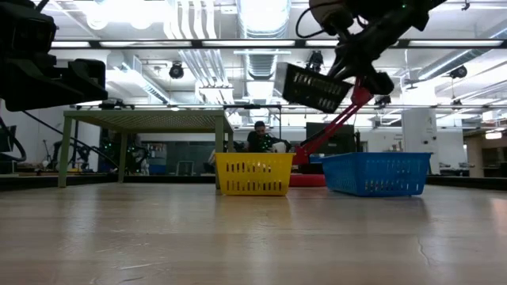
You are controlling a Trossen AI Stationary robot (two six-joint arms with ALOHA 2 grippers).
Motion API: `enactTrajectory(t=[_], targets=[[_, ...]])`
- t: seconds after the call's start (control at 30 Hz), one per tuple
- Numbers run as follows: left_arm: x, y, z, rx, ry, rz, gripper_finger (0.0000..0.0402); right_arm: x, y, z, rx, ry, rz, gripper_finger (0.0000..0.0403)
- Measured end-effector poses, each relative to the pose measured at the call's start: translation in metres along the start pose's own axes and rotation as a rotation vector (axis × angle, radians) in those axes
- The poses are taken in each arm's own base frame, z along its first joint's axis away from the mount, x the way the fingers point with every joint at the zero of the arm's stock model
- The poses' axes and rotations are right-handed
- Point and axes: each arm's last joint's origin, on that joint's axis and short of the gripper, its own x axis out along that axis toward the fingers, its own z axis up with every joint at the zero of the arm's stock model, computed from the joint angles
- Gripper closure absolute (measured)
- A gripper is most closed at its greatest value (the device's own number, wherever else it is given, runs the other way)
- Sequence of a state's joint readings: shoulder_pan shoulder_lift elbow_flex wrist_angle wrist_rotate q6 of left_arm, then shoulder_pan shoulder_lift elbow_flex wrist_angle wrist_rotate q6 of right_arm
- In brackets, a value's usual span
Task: Pick & Place Office Desk Supplies
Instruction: Put the black basket filled with spring keychains on the shelf
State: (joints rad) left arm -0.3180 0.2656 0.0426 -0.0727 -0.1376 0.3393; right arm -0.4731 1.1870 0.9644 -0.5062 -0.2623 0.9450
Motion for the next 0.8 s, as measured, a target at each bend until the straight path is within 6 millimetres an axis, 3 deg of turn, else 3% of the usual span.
enactTrajectory(t=[0.13, 0.3, 0.8], targets=[[0.0, 0.0, 0.0, 0.0, 0.0, 0.0, 0.0229, 0.011, 0.001, 0.002, 0.065, 0.002, 0.004, 0.039], [0.0, 0.0, 0.0, 0.0, 0.0, 0.0, 0.0229, 0.029, 0.002, 0.005, 0.331, 0.029, -0.029, 0.039], [0.0, 0.0, 0.0, 0.0, 0.0, 0.001, 0.0229, 0.058, 0.049, 0.031, 0.239, 0.047, 0.001, 0.039]])
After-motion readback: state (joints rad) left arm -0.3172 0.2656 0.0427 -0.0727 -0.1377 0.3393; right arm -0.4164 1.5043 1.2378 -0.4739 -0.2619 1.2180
